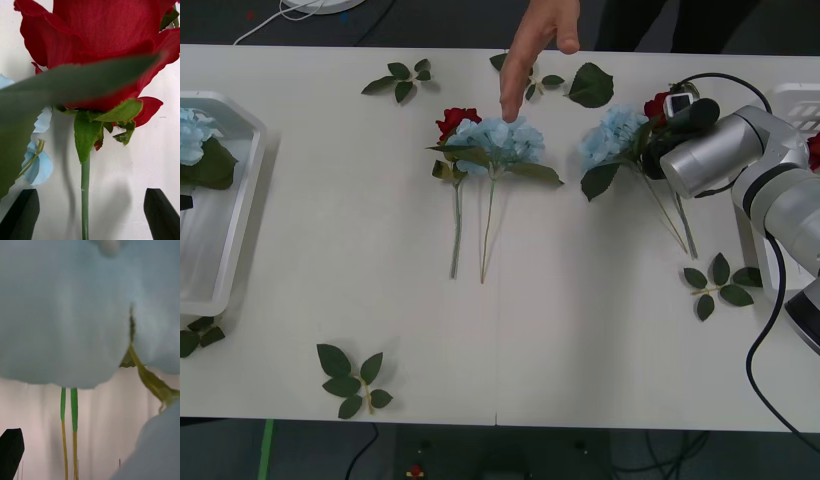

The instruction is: Place the red flowers into the right box and the blue flowers into the left box. If a person shows an open palm, hand one flower to the person first, then continue sorting.

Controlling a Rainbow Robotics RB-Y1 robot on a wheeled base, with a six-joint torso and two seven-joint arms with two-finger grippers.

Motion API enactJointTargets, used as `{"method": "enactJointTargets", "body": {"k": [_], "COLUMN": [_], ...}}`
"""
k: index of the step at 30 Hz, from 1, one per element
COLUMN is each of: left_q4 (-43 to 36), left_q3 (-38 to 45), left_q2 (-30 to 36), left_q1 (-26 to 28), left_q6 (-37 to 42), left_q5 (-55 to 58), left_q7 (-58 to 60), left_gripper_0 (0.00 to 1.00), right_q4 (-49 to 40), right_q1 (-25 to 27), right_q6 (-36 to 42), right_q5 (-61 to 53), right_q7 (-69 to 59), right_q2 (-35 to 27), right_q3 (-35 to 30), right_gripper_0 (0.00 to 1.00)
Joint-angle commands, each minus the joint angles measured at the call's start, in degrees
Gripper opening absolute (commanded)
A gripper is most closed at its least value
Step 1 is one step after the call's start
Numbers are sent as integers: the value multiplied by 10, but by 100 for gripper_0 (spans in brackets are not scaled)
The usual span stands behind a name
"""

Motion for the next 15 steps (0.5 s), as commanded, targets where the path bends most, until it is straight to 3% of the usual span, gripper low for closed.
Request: {"method": "enactJointTargets", "body": {"k": [1, 3, 4, 6, 8, 15], "left_q4": [-5, -5, -5, -5, -5, -5], "left_q3": [16, 16, 16, 16, 16, 16], "left_q2": [2, 2, 2, 2, 2, 2], "left_q1": [6, 6, 6, 6, 6, 6], "left_q6": [-5, -5, -5, -5, -5, -5], "left_q5": [6, 6, 6, 6, 6, 6], "left_q7": [-40, -40, -40, -40, -40, -40], "left_gripper_0": [100, 100, 100, 100, 100, 100], "right_q4": [20, 29, 35, 40, 40, 40], "right_q1": [-1, -1, -1, -1, -1, -2], "right_q6": [-17, -25, -33, -37, -38, -38], "right_q5": [8, 11, 15, 15, 16, 17], "right_q7": [3, 3, 3, 3, 3, 1], "right_q2": [22, 23, 24, 26, 26, 27], "right_q3": [7, 8, 9, 10, 10, 10], "right_gripper_0": [78, 68, 55, 15, 0, 0]}}
